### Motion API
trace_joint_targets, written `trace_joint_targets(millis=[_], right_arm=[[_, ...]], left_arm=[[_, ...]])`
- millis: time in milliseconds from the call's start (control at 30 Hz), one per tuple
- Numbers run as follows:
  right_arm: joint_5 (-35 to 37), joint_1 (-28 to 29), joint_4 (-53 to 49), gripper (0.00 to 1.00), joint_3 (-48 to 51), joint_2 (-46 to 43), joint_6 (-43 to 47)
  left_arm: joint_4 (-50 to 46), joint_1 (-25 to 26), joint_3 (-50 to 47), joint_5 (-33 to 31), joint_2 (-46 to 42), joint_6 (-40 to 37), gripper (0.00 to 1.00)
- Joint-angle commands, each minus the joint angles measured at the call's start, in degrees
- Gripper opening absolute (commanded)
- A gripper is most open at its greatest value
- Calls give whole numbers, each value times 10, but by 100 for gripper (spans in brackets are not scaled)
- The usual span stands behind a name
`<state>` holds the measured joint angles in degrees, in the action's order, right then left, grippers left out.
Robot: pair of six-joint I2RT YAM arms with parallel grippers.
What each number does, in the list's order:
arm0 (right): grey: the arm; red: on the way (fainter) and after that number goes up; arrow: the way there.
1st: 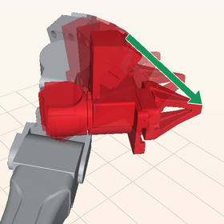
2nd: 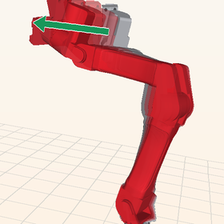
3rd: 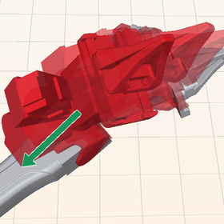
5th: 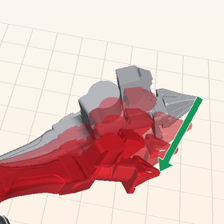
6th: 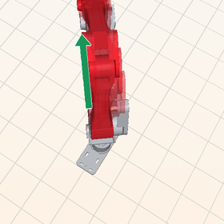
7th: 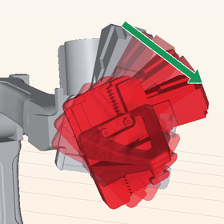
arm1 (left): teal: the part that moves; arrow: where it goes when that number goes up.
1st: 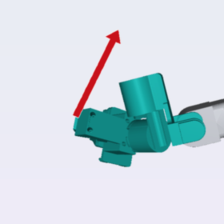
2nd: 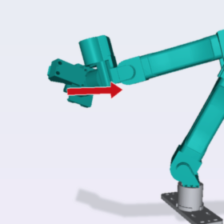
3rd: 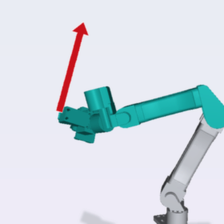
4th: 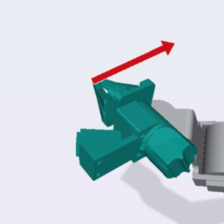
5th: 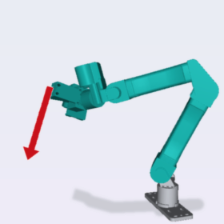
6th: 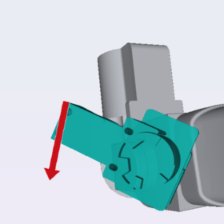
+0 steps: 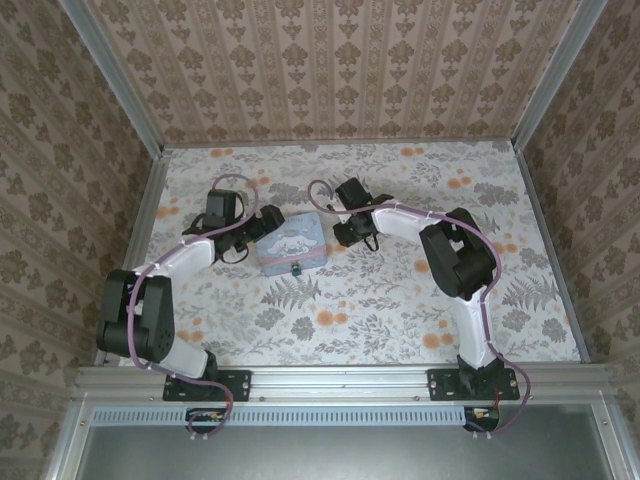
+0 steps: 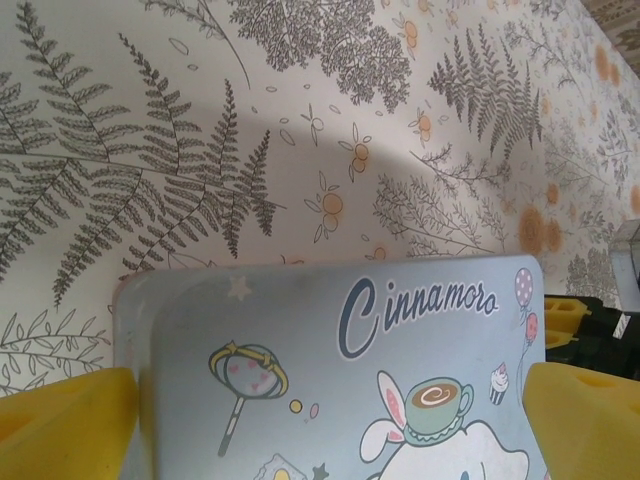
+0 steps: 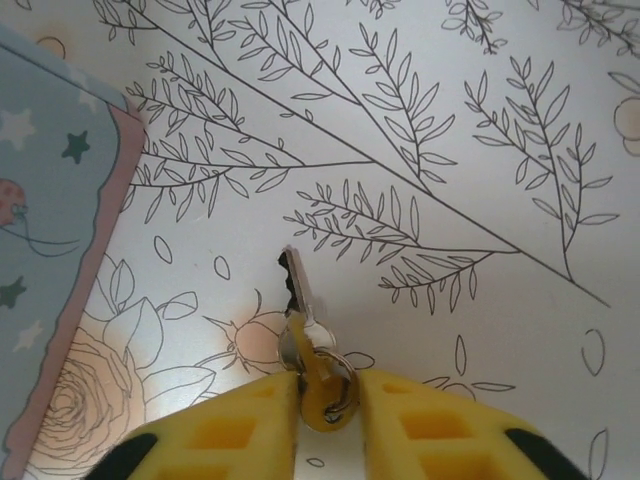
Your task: Unlock the padlock with the key
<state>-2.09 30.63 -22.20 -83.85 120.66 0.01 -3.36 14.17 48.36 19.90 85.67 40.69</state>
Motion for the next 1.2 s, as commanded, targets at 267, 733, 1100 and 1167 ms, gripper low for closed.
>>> trace_joint_targets(millis=[267, 733, 1100, 1167], right_arm=[[-14, 2, 20, 0, 68, -61, -32], [-17, -31, 104, 0, 315, -294, -127], [-37, -55, 108, 0, 436, -445, -178], [-45, -55, 103, 0, 445, -463, -184]], left_arm=[[-4, -4, 36, 39, 31, -34, 100], [42, 85, 28, 38, 47, 5, 100], [87, 198, -7, -46, 49, 89, 100], [85, 198, -20, -58, 42, 92, 100]])
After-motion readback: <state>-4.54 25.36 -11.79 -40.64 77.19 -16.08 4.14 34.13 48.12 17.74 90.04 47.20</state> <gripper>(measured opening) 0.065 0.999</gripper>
